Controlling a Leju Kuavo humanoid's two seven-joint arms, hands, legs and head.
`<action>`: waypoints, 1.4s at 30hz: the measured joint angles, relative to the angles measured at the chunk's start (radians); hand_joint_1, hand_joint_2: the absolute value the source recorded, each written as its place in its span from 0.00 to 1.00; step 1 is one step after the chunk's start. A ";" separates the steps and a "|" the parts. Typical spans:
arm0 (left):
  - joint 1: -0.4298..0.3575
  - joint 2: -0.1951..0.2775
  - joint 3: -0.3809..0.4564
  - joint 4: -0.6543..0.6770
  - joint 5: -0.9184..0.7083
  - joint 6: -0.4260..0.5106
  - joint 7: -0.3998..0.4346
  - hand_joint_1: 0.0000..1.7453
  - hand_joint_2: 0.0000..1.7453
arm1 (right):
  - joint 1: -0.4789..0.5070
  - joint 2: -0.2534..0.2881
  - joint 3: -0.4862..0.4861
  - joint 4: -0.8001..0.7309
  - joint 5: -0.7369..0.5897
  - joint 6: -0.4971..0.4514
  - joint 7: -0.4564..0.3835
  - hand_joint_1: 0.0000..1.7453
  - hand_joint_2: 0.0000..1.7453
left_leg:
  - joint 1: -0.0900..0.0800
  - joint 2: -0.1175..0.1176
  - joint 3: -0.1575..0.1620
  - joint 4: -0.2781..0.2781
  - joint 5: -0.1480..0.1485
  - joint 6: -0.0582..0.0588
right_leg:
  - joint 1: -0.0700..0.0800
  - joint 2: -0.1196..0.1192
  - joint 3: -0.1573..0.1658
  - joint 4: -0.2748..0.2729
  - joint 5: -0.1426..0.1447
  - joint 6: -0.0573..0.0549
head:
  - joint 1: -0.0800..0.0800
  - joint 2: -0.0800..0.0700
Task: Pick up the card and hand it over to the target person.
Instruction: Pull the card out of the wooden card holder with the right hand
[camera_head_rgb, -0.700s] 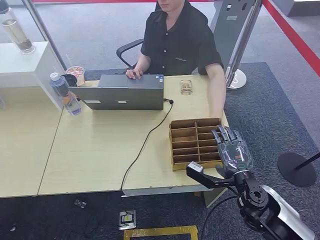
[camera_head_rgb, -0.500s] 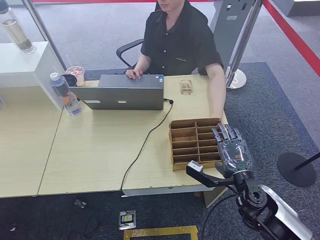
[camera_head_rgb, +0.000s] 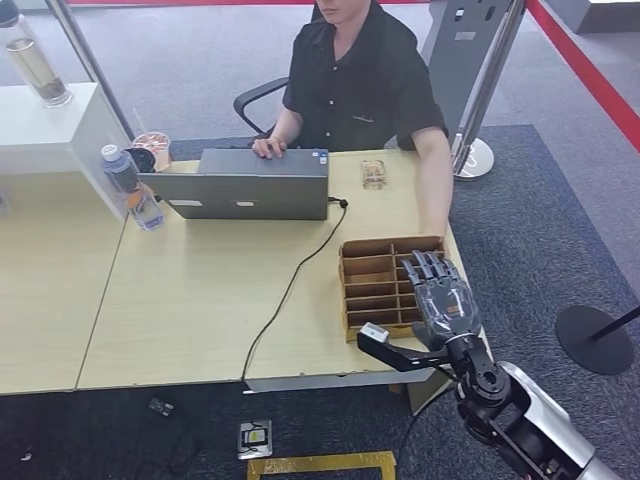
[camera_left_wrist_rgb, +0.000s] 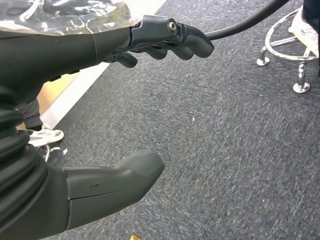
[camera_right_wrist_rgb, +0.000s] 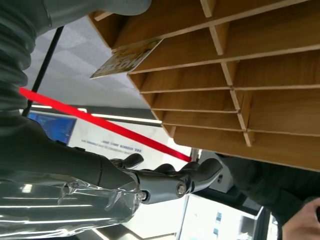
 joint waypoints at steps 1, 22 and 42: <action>0.000 -0.001 0.001 -0.003 -0.001 0.000 0.004 0.00 1.00 | -0.004 0.001 0.002 0.005 0.001 -0.002 0.000 0.11 1.00 | 0.000 0.000 0.000 0.001 -0.001 0.000 | 0.000 0.000 0.000 0.000 -0.001 0.000 | 0.000 0.000; -0.003 -0.021 0.014 -0.037 -0.011 0.000 0.039 0.00 1.00 | 0.001 -0.038 -0.035 -0.041 0.025 -0.016 0.064 0.06 1.00 | -0.001 -0.003 -0.001 0.001 0.000 0.000 | -0.001 -0.002 0.000 0.001 -0.001 0.000 | 0.000 0.000; -0.005 -0.024 0.020 -0.056 -0.018 0.000 0.046 0.00 1.00 | 0.002 -0.050 -0.065 -0.055 0.024 -0.004 0.079 0.10 1.00 | -0.001 -0.003 -0.001 0.002 0.000 0.000 | -0.001 -0.003 -0.001 0.001 -0.001 0.000 | 0.000 0.000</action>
